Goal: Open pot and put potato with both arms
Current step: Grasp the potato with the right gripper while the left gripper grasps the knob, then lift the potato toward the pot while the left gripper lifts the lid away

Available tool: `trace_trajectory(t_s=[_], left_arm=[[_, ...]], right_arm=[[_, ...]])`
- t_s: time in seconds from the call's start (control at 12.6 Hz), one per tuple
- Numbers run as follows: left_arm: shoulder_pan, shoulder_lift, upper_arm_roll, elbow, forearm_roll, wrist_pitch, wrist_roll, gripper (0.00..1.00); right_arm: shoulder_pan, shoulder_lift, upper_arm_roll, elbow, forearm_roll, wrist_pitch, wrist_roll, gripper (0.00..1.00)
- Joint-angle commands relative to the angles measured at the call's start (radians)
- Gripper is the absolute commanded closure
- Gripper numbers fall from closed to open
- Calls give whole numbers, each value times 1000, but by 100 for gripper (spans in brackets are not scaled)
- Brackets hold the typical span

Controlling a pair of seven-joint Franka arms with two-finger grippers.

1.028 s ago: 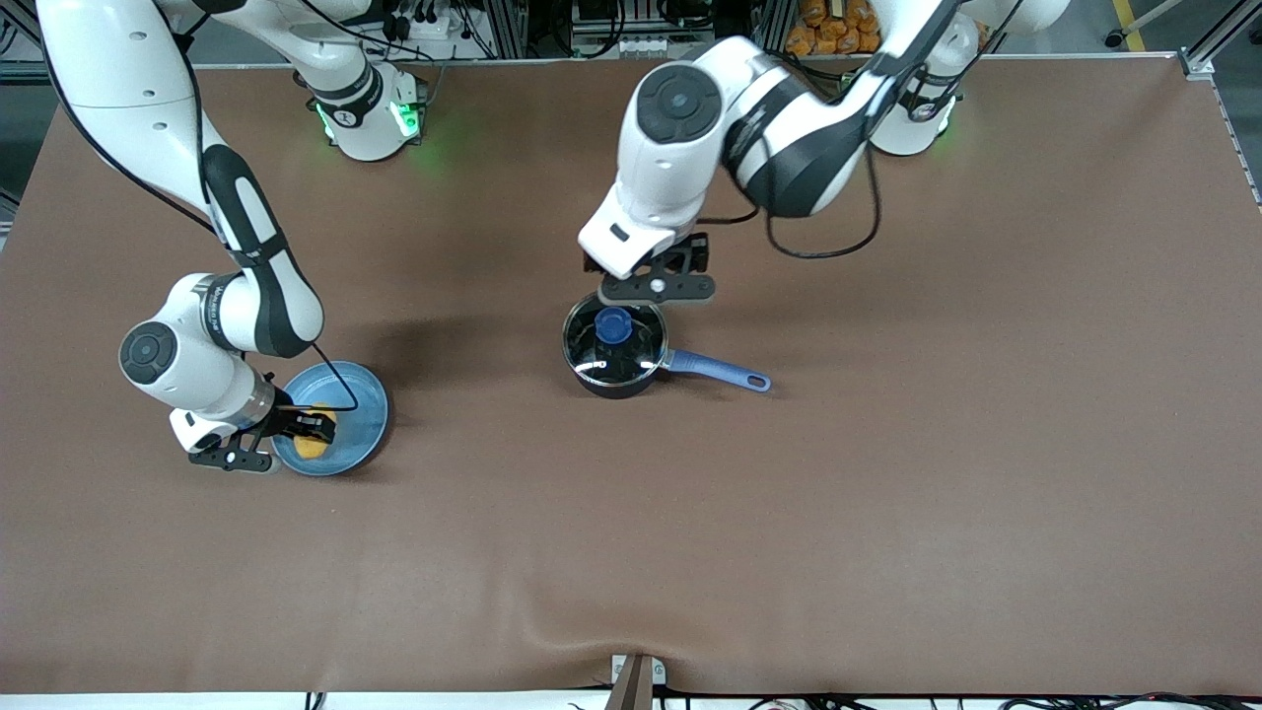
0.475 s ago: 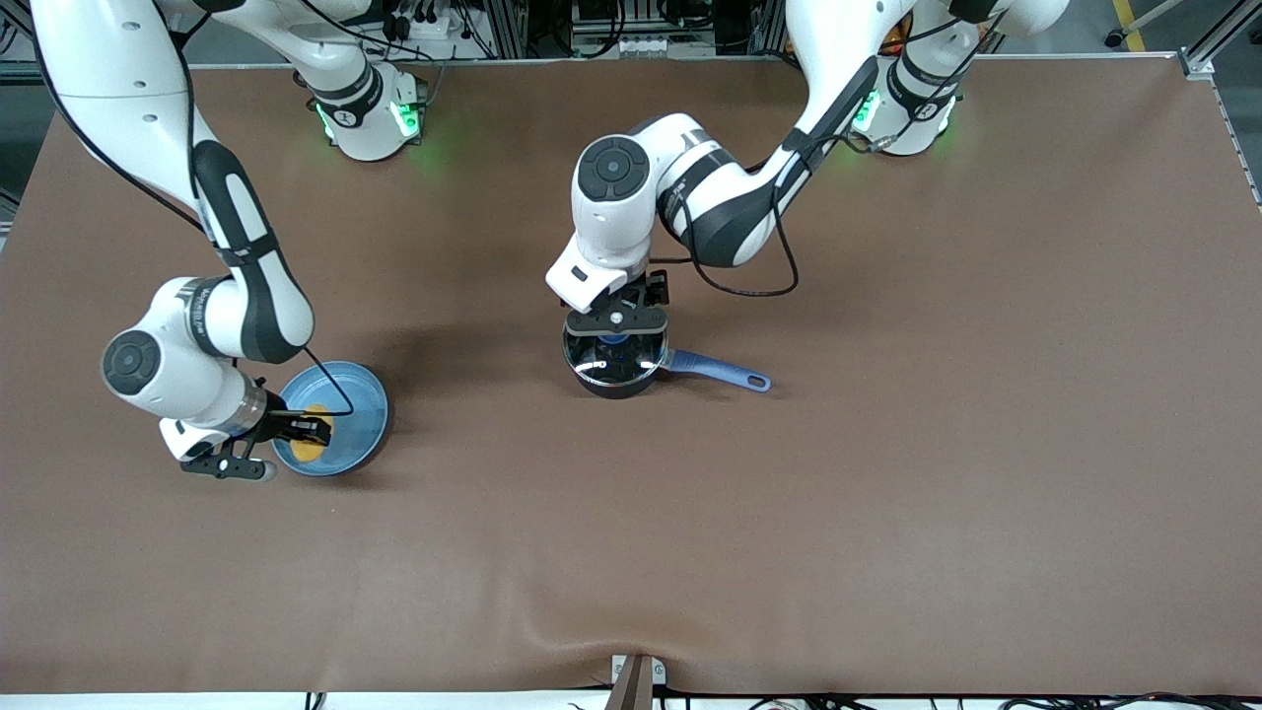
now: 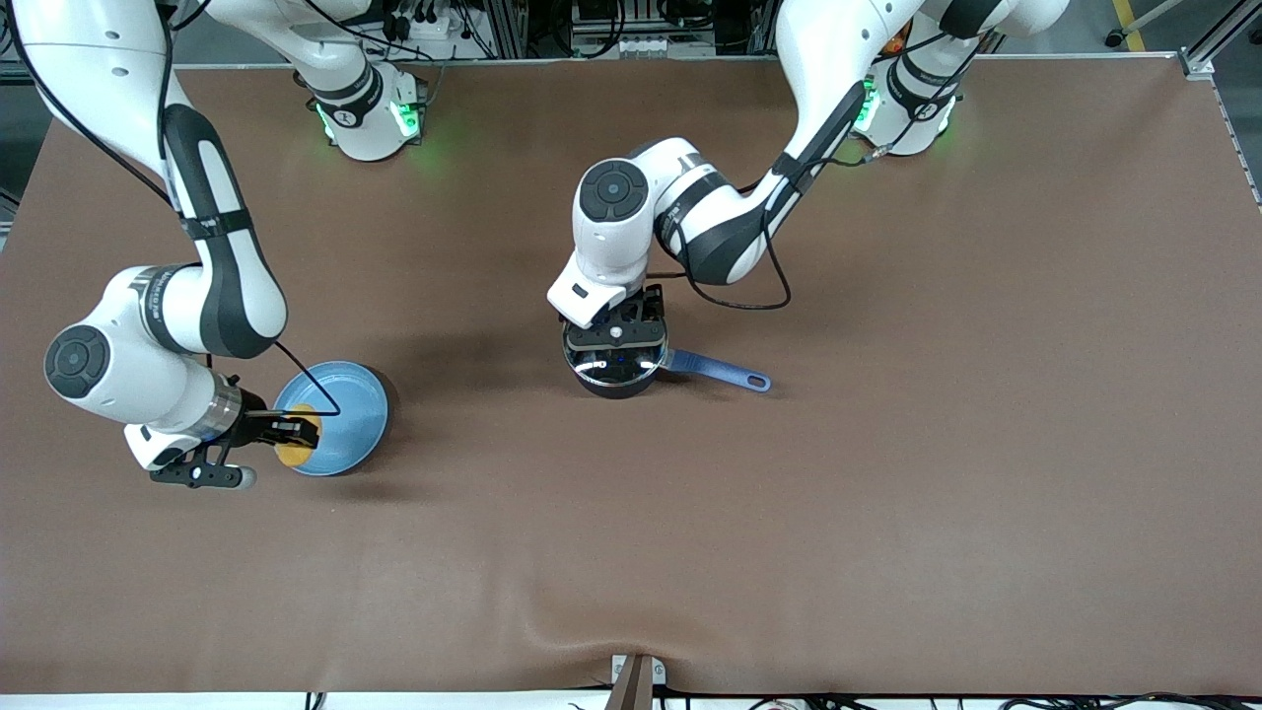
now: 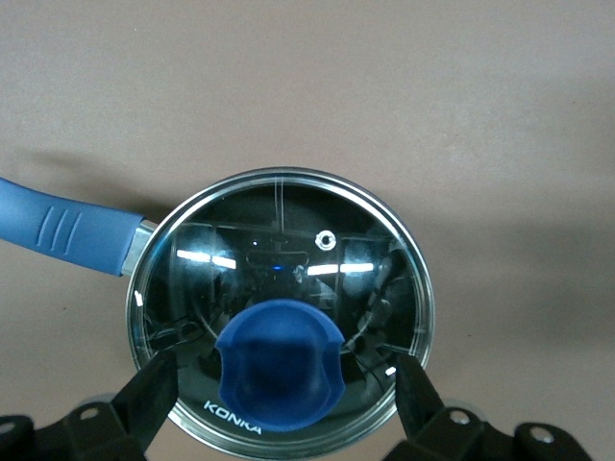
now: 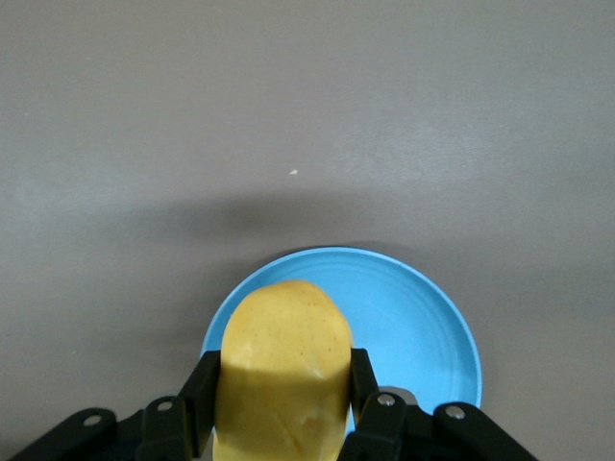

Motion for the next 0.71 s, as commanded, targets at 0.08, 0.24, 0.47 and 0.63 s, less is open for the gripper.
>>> trace_trajectory(t_s=[0.08,0.24,0.47,0.63], left_arm=[[-11,6,8,4,36,0,-50,0],[-13,6,8,-12,36,0,-55,0],[-13,6,8,-24,35,-2,-67,1],[-11,6,6,-21,35,0,-84,8]], right_arm=[[74,-30,1,-4,15,-22,67,100],[103,-30,1,5,17,-22,73,100],[162,-27,1,28,15,-22,140,100],[171,-27,1,31,15,-22,145,100]])
